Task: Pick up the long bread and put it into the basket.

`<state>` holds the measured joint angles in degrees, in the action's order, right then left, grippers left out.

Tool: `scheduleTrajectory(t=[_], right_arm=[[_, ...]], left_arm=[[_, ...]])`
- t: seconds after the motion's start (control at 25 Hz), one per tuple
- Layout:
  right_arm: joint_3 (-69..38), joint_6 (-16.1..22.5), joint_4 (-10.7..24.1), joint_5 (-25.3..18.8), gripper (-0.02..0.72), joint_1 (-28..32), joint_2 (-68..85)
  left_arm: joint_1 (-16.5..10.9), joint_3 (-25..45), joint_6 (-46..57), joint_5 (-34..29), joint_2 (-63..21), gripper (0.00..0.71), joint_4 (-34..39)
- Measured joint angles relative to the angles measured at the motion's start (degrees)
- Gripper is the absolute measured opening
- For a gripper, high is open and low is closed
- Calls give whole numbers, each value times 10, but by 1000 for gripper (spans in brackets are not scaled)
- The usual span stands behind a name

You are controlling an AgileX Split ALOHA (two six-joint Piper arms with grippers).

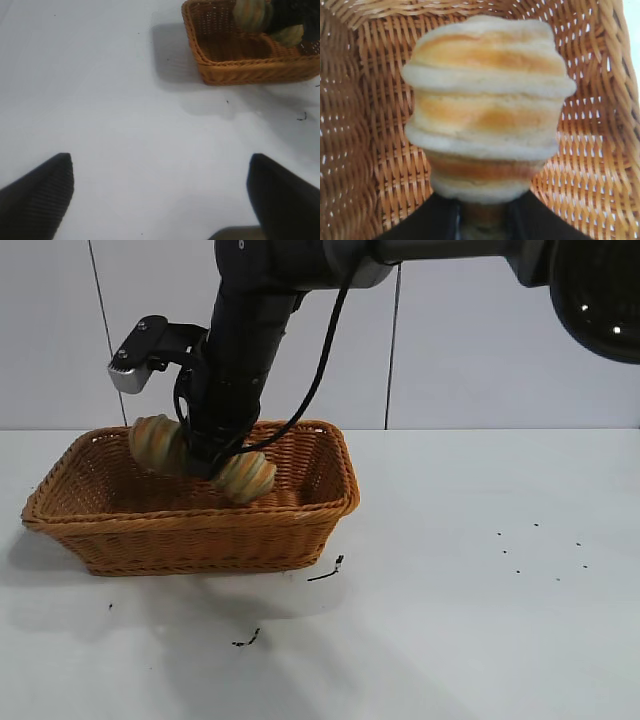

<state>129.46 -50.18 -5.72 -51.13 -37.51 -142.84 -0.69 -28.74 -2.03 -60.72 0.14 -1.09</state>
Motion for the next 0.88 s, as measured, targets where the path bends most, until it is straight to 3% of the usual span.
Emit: scheduleTrajectory(t=[0.32, 0.44, 0.56, 0.68, 0.8, 0.88], right_arm=[[0, 8, -4, -2, 690, 1, 34], [0, 53, -14, -3, 690, 4, 64], [1, 149, -20, -4, 690, 4, 91], [4, 269, -16, -22, 690, 4, 111], [5, 395, 3, -48, 690, 8, 118], [5, 450, 16, -58, 690, 17, 118]], left_arm=[[0, 0, 0, 0, 0, 693, 0], [0, 0, 0, 0, 0, 693, 0], [0, 0, 0, 0, 0, 693, 0], [0, 0, 0, 0, 0, 693, 0], [0, 0, 0, 0, 0, 693, 0], [0, 0, 0, 0, 0, 693, 0]])
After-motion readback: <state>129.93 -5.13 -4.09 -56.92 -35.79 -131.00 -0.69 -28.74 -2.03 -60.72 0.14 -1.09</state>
